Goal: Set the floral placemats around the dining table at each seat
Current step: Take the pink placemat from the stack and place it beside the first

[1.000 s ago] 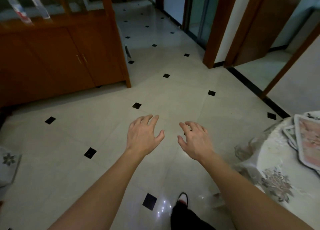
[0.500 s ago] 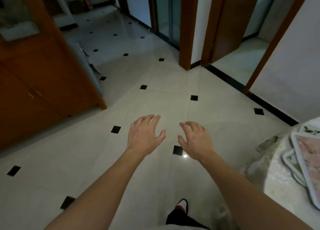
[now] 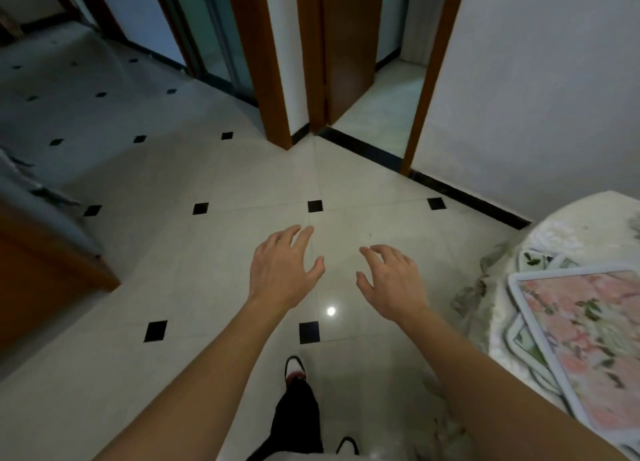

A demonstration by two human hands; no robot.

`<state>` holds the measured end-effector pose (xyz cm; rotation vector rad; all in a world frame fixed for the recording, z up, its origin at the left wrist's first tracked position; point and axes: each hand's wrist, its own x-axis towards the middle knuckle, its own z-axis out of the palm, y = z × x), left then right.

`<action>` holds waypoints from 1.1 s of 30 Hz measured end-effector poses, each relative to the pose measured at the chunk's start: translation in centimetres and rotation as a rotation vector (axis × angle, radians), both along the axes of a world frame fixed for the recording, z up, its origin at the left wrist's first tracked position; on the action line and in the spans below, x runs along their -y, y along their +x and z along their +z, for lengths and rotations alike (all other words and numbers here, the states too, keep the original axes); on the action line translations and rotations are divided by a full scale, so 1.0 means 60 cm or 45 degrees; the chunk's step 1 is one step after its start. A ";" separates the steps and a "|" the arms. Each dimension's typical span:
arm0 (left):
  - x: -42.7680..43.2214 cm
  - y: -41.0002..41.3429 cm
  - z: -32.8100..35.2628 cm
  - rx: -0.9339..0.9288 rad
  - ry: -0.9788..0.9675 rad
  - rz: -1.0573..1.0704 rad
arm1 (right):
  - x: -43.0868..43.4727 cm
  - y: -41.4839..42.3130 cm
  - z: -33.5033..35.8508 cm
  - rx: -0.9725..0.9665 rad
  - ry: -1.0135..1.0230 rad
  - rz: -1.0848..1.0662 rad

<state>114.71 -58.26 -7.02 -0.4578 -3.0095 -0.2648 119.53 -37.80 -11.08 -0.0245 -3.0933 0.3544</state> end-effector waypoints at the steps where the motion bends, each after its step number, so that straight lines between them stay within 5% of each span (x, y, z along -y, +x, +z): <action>1: -0.015 -0.023 0.001 -0.010 0.013 -0.029 | -0.012 -0.012 0.000 0.006 -0.001 -0.031; 20: -0.350 -0.491 0.017 -0.040 0.112 -0.830 | -0.261 -0.314 0.079 -0.045 0.096 -0.876; 33: -0.628 -0.422 -0.006 0.044 0.064 -1.459 | -0.373 -0.135 0.044 0.022 0.065 -1.505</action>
